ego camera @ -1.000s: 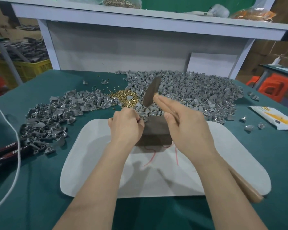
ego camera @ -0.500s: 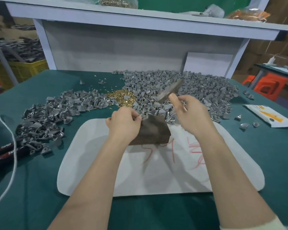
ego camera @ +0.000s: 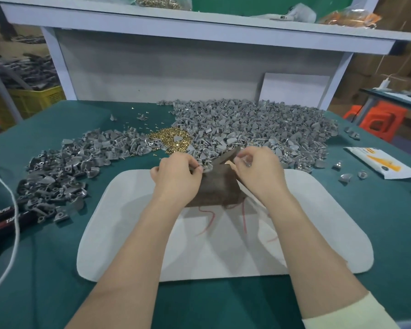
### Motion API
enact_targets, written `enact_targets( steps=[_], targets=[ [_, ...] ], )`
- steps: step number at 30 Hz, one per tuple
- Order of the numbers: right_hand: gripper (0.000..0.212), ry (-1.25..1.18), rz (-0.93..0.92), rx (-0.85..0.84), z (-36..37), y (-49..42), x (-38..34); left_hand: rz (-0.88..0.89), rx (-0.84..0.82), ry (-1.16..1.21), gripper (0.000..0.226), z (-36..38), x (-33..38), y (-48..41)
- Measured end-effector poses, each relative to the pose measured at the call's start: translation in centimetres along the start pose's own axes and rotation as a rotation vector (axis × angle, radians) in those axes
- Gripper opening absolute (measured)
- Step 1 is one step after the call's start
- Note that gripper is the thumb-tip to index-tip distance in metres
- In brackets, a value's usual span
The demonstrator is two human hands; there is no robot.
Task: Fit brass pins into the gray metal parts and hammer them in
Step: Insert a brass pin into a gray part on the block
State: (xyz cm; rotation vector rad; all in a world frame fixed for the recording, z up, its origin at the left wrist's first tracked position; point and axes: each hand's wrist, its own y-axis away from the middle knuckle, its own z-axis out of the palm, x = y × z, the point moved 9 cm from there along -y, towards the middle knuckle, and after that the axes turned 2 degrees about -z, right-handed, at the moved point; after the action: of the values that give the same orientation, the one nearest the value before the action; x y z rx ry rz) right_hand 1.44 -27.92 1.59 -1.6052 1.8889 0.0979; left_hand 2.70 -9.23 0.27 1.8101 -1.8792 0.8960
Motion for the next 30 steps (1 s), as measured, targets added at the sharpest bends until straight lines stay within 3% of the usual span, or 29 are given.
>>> enact_targets(
  steps=[2,5,13,30],
  targets=[
    [0.012,-0.108,-0.110,0.008,0.0,0.4,-2.7,0.016,0.007,-0.037,0.015,0.2,0.2,-0.1],
    [0.011,-0.058,-0.181,-0.125,2.2,1.1,-5.1,0.034,0.005,-0.085,0.010,0.5,0.4,-0.1],
    [0.016,0.083,-0.207,-0.060,2.6,1.3,-6.2,0.088,0.016,-0.141,0.015,0.3,0.8,0.1],
    [0.013,0.004,-0.154,-0.019,2.8,1.6,-5.8,0.095,0.032,-0.155,0.013,0.1,1.2,0.4]
  ],
)
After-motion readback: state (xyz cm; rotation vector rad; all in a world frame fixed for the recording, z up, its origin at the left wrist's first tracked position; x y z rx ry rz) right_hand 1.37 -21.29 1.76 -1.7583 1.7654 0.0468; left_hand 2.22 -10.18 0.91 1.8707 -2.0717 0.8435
